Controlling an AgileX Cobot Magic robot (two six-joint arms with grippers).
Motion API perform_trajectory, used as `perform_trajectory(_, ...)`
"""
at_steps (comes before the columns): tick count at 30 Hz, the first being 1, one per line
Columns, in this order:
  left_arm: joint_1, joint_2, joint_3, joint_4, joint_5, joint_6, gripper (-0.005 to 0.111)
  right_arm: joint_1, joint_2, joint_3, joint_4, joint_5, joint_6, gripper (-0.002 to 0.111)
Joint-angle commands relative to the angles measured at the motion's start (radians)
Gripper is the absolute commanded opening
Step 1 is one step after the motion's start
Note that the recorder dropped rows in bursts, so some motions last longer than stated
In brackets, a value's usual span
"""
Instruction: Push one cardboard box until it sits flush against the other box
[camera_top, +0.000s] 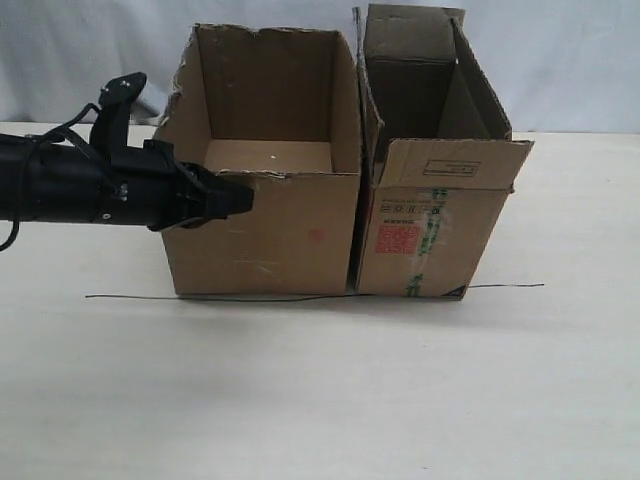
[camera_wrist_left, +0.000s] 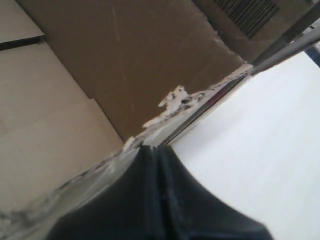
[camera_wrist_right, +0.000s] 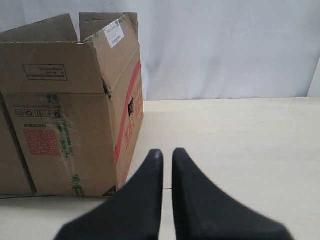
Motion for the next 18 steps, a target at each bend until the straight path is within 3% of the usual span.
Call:
perform_trajectory(1,0.0,-0.014,-0.025,0.025,0.086,-0.053,0.0,0.005,-0.003,0.004,0.0,-0.004,0.0,0.005)
perform_trajectory(8,0.038,-0.217,-0.025,0.196,0.101,-0.209,0.0,0.005,-0.003,0.004,0.0,-0.004,0.0,0.005)
perform_trajectory(12,0.141,-0.353,-0.025,0.26,-0.134,-0.259,0.0,0.005,-0.003,0.004,0.0,-0.004,0.0,0.005)
perform_trajectory(15,0.244,-0.315,-0.021,0.356,-0.25,-0.351,0.0,0.005,-0.003,0.004,0.0,-0.004,0.0,0.005)
perform_trajectory(18,0.309,-0.194,-0.02,0.323,-0.21,-0.349,0.0,0.005,-0.003,0.004,0.0,-0.004,0.0,0.005)
